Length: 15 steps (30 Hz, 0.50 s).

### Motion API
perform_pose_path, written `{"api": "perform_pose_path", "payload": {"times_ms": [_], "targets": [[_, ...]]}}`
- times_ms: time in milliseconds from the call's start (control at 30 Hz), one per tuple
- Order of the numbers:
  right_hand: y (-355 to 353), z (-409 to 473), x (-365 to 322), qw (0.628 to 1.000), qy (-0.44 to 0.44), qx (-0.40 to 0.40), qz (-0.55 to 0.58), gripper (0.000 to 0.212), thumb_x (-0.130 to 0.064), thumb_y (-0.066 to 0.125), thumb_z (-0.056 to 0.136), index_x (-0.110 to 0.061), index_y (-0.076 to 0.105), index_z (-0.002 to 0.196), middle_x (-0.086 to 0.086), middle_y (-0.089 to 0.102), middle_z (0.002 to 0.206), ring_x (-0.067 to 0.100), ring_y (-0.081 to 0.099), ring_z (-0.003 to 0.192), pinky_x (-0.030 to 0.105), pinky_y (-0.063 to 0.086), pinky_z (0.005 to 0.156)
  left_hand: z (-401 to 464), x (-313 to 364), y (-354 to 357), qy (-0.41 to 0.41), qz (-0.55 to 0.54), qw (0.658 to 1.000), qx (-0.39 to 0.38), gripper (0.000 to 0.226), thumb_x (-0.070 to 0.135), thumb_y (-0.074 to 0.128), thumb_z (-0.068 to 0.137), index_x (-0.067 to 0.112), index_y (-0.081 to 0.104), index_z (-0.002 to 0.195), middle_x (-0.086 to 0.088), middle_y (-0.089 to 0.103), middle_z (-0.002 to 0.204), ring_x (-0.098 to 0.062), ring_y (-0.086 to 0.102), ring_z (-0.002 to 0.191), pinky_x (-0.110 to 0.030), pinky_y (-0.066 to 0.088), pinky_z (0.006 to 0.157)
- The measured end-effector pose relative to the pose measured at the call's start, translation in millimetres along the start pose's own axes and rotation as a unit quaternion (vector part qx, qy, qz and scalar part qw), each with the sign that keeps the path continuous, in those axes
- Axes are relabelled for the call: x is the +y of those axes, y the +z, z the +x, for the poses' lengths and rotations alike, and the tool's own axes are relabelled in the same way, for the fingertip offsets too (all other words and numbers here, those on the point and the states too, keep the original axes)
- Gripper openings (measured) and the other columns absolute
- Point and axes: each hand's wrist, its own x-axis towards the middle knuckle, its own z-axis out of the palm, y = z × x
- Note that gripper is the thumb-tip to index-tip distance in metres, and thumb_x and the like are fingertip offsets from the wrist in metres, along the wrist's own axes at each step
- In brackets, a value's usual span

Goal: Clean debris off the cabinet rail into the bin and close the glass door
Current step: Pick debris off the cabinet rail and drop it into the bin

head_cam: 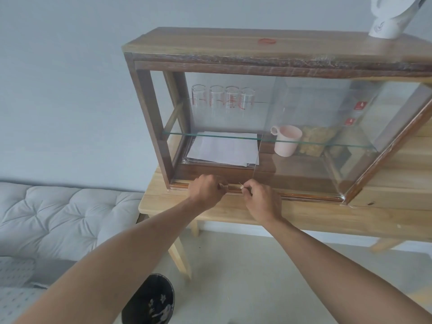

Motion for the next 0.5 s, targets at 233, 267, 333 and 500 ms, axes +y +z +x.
{"api": "perform_pose_path", "payload": {"times_ms": [233, 267, 333, 500], "targets": [[2, -9, -15, 1.0, 0.013, 0.009, 0.026, 0.012, -0.034, 0.062, 0.101, -0.027, 0.072, 0.103, -0.006, 0.08, 0.095, 0.031, 0.074, 0.092, 0.035, 0.048, 0.067, -18, -31, -23, -0.021, 0.008, 1.0, 0.014, 0.022, 0.04, 0.067, 0.099, 0.037, 0.079, 0.118, 0.009, 0.079, 0.099, -0.022, 0.071, 0.095, -0.037, 0.06, 0.079], [2, -11, -18, 0.999, 0.013, 0.01, 0.031, 0.013, -0.035, 0.062, 0.101, -0.028, 0.072, 0.103, -0.006, 0.08, 0.094, 0.031, 0.074, 0.092, 0.036, 0.05, 0.067, -21, -36, -26, -0.024, 0.006, 1.0, 0.018, 0.021, 0.04, 0.067, 0.099, 0.037, 0.079, 0.116, 0.009, 0.078, 0.097, -0.021, 0.071, 0.094, -0.037, 0.06, 0.078], [3, -16, -28, 0.999, 0.012, 0.01, 0.039, 0.013, -0.036, 0.062, 0.101, -0.029, 0.073, 0.104, -0.007, 0.08, 0.093, 0.03, 0.074, 0.091, 0.034, 0.048, 0.067, -29, -47, -32, -0.03, 0.0, 0.999, 0.025, 0.018, 0.04, 0.067, 0.099, 0.037, 0.079, 0.111, 0.01, 0.077, 0.093, -0.02, 0.07, 0.091, -0.035, 0.059, 0.076], [11, -30, -62, 0.998, -0.022, 0.0, 0.06, 0.016, -0.037, 0.061, 0.101, -0.029, 0.074, 0.105, -0.01, 0.081, 0.098, 0.027, 0.075, 0.095, 0.035, 0.053, 0.071, -55, -78, -47, -0.057, -0.009, 0.998, 0.03, 0.017, 0.044, 0.067, 0.098, 0.038, 0.078, 0.111, 0.012, 0.075, 0.092, -0.018, 0.069, 0.089, -0.036, 0.059, 0.077]]}}
